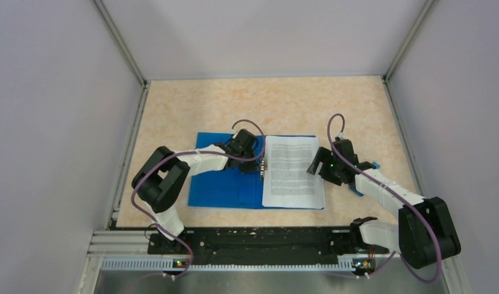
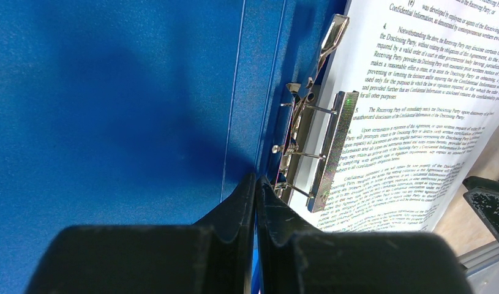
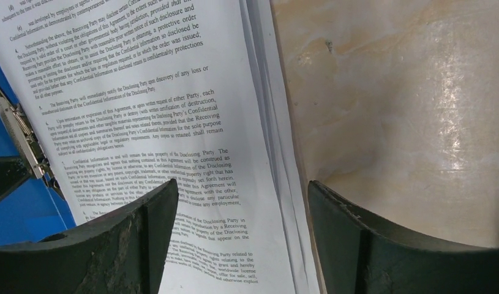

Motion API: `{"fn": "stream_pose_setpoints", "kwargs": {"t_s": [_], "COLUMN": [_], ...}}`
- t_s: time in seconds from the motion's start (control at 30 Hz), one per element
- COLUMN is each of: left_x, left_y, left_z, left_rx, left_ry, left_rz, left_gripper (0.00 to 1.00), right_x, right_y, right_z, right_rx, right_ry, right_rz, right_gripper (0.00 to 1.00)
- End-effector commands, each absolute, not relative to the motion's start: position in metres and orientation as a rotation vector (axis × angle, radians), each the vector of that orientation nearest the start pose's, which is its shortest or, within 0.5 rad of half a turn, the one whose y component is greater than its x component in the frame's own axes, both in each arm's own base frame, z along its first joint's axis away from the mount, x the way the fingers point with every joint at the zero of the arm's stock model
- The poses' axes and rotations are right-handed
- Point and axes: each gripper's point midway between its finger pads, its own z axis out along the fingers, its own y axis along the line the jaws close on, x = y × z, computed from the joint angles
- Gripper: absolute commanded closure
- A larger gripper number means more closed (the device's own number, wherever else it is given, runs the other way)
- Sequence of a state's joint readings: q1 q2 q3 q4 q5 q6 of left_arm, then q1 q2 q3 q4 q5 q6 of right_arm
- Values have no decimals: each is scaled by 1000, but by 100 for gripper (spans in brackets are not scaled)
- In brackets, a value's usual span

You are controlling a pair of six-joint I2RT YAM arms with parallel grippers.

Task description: Put the files into the folder

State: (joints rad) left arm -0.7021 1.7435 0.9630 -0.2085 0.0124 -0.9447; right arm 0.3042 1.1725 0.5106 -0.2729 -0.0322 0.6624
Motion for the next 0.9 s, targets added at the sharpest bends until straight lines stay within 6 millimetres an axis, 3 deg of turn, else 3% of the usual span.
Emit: {"fn": "stream_pose_setpoints", "kwargs": {"t_s": [0.0,0.43,0.87], "left_x": [278,278,278], "left_y": [-276,-276,-275], "left_z": [9,7,7], "left_rx": [-335,-336,-333], "left_ry": [2694,2699,2697], "left_rz": [-520,-524,-514], "left_gripper": [92,92,92], "right_x": [258,264,266], "right_y": [123,135,105], "right_z": [46,55,53], "right_rx": [437,384,415], "right_ry": [2480,2474,2479], "right_rz": [482,494,336], "right_gripper": [25,29,24]}}
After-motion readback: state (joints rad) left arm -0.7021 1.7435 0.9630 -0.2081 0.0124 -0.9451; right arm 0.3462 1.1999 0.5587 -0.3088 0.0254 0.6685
